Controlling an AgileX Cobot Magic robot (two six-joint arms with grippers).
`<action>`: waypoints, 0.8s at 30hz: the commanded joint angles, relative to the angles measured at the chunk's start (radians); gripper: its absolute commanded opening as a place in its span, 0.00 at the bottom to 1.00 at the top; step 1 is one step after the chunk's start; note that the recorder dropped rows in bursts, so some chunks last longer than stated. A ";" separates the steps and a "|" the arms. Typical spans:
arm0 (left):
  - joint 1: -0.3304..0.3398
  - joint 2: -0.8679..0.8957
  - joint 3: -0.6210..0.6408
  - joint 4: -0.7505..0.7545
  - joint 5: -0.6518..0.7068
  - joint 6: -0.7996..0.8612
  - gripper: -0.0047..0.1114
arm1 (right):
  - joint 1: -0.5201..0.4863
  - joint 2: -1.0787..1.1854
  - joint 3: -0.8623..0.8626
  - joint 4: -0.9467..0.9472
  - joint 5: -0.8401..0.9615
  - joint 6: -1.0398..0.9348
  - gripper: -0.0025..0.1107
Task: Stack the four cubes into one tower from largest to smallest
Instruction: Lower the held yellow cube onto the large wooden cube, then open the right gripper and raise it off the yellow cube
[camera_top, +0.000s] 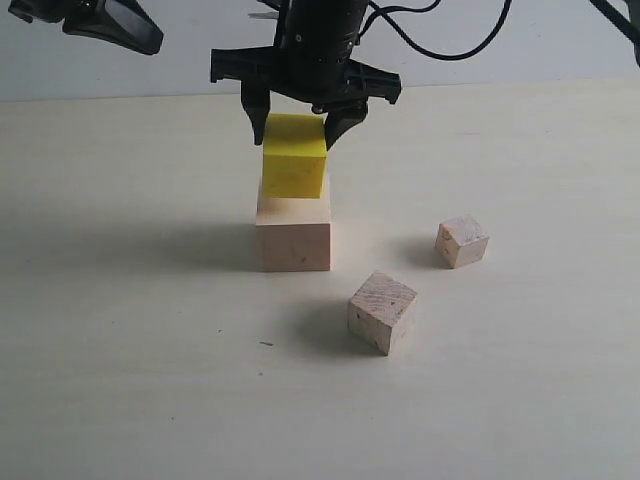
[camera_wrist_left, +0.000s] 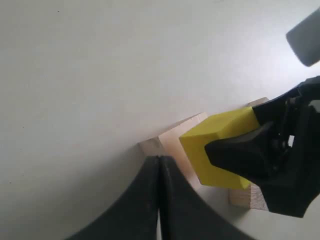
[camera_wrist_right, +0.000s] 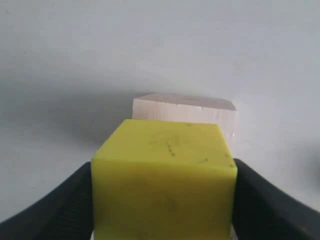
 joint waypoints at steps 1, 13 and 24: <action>-0.005 -0.012 0.005 -0.005 -0.010 0.005 0.04 | 0.002 0.007 -0.010 -0.010 -0.006 -0.014 0.02; -0.005 -0.012 0.005 -0.005 -0.012 0.005 0.04 | 0.002 0.026 -0.010 -0.017 -0.006 -0.012 0.02; -0.005 -0.012 0.005 -0.005 -0.013 0.009 0.04 | 0.017 0.016 -0.008 -0.017 -0.006 -0.012 0.02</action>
